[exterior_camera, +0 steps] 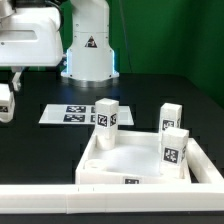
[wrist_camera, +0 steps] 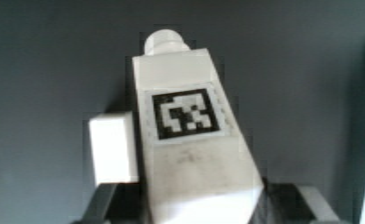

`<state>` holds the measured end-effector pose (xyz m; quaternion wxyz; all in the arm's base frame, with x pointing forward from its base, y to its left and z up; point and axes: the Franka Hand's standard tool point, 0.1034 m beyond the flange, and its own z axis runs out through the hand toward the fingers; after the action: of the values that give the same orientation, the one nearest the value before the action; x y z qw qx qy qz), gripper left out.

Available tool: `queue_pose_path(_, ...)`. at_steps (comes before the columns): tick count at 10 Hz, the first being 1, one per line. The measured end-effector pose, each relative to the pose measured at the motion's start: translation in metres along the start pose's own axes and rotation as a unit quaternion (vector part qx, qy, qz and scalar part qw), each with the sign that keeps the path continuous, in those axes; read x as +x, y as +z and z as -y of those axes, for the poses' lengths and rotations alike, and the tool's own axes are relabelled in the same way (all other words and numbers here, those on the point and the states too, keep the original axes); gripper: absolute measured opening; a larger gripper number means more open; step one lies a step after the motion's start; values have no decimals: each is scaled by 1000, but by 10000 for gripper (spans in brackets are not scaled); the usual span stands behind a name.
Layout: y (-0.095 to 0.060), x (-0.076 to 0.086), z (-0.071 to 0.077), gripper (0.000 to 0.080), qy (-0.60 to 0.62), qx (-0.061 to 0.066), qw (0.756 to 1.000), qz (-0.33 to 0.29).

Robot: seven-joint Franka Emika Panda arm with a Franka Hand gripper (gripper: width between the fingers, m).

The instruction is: Assemble square table

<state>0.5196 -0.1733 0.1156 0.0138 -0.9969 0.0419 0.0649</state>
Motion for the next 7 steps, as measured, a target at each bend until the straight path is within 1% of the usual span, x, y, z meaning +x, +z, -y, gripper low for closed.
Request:
queue_pose_path(1,0,-2,-2,284,2,-4,1000,-14)
queue_pose_path(2,0,-2,-1,284,7,-4,1000,-16)
queue_pose_path(3,-7,5,12,284,42,11,999,-7)
queue_pose_path(4,-18,26,24,284,56,8,998,-20)
queue_pose_path(5,-25,48,40,284,68,6,997,-33)
queue_pose_path(6,-24,68,58,284,56,-6,997,-47)
queue_pose_path(7,-23,69,59,284,50,-6,997,-51)
